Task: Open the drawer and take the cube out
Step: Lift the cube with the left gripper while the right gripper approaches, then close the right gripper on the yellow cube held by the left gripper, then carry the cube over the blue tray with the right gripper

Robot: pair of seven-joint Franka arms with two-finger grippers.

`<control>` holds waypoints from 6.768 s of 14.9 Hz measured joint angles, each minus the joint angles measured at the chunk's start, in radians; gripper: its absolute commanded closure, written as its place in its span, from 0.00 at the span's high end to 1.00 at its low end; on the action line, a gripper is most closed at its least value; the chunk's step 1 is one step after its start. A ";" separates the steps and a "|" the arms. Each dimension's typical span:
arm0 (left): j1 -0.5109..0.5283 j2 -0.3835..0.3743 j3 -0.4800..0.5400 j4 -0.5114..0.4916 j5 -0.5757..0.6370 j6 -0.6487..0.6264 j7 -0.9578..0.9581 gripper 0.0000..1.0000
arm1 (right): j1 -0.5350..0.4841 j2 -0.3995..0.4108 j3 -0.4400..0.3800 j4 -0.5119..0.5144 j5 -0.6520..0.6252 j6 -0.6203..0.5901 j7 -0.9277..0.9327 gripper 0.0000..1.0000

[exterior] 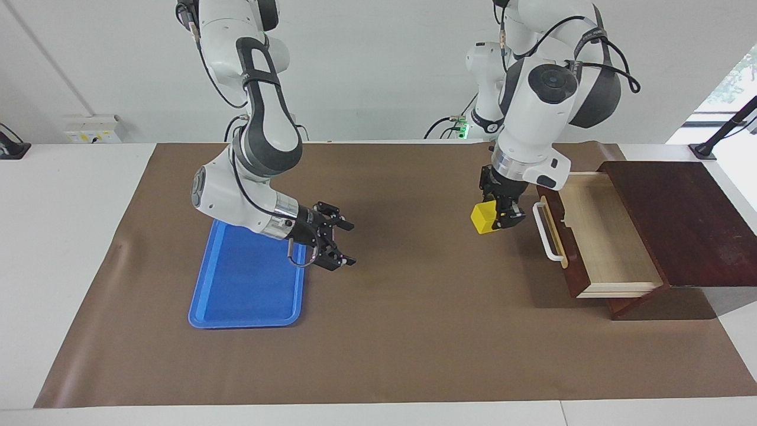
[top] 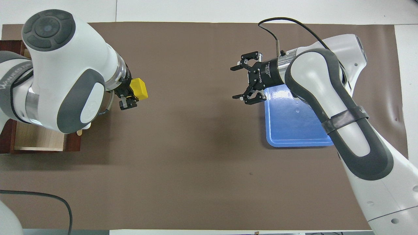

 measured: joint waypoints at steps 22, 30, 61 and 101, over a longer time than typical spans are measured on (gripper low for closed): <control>-0.064 0.022 0.003 -0.015 -0.002 0.078 -0.119 0.00 | 0.166 0.145 0.000 0.242 -0.148 0.046 0.116 0.93; -0.064 0.022 0.004 -0.015 -0.002 0.098 -0.119 0.00 | 0.190 0.191 0.001 0.380 -0.215 -0.025 0.116 0.91; -0.082 0.023 0.002 -0.018 -0.002 0.119 -0.132 0.00 | 0.273 0.257 0.001 0.531 -0.238 -0.068 0.288 0.79; 0.043 -0.085 0.028 -0.020 -0.003 0.020 0.251 1.00 | 0.141 0.247 -0.012 0.542 -0.257 -0.080 0.225 0.00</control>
